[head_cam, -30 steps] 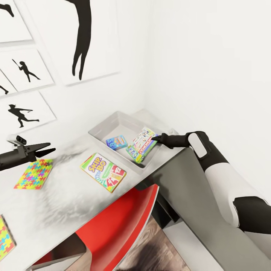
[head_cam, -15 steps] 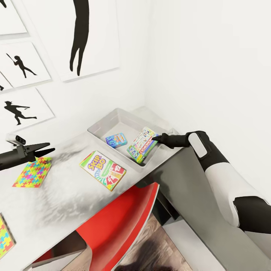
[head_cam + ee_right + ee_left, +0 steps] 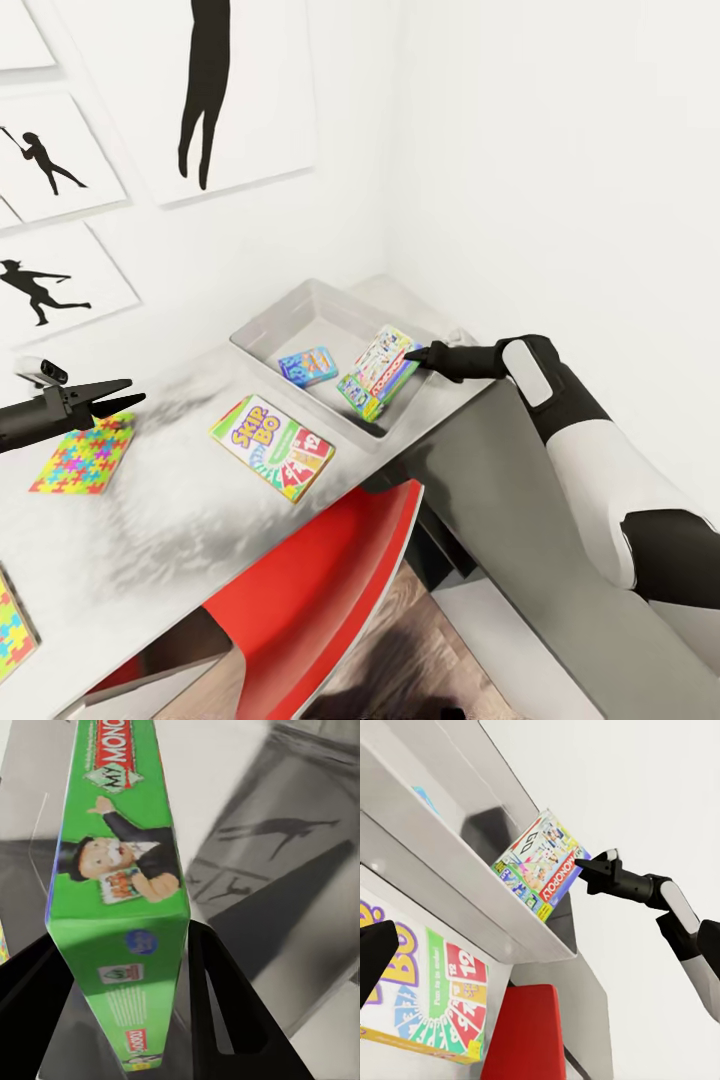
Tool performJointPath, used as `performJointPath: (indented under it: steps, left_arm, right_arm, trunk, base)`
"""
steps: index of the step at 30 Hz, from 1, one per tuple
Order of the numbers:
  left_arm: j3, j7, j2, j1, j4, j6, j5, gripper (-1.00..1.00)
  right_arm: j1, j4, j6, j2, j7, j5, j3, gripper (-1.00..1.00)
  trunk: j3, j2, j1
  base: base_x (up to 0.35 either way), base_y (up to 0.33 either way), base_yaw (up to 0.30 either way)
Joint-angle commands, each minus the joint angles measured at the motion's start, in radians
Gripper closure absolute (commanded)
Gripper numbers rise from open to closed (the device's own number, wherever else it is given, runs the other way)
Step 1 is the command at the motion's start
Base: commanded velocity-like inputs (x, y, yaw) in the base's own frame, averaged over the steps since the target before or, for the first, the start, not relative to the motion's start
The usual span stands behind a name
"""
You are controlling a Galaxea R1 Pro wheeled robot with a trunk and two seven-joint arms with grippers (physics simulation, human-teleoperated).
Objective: Put all the toys in the child's room - the three board games (two on the bed and one on the table), the two jigsaw puzzles on the table, and the tennis ball on the table - inside the toy box on the table in the child's room.
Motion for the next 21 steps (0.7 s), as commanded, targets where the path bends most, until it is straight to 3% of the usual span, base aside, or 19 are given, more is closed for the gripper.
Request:
performJointPath:
  steps: [1, 21]
  left_arm:
    - [0.000, -0.005, 0.000, -0.001, 0.000, 0.011, -0.001, -1.00]
    - [0.000, -0.005, -0.001, -0.001, 0.000, 0.011, -0.001, -1.00]
  right_arm:
    - [-0.001, 0.000, 0.001, -0.001, 0.009, 0.009, 0.002, 1.00]
    - [-0.002, 0.000, 0.001, -0.001, 0.008, 0.009, 0.002, 1.00]
  trunk:
    - [-0.003, -0.002, 0.000]
    - [-0.036, -0.002, 0.000]
  base:
    - [0.000, 0.000, 0.000]
    - [0.000, 0.000, 0.000]
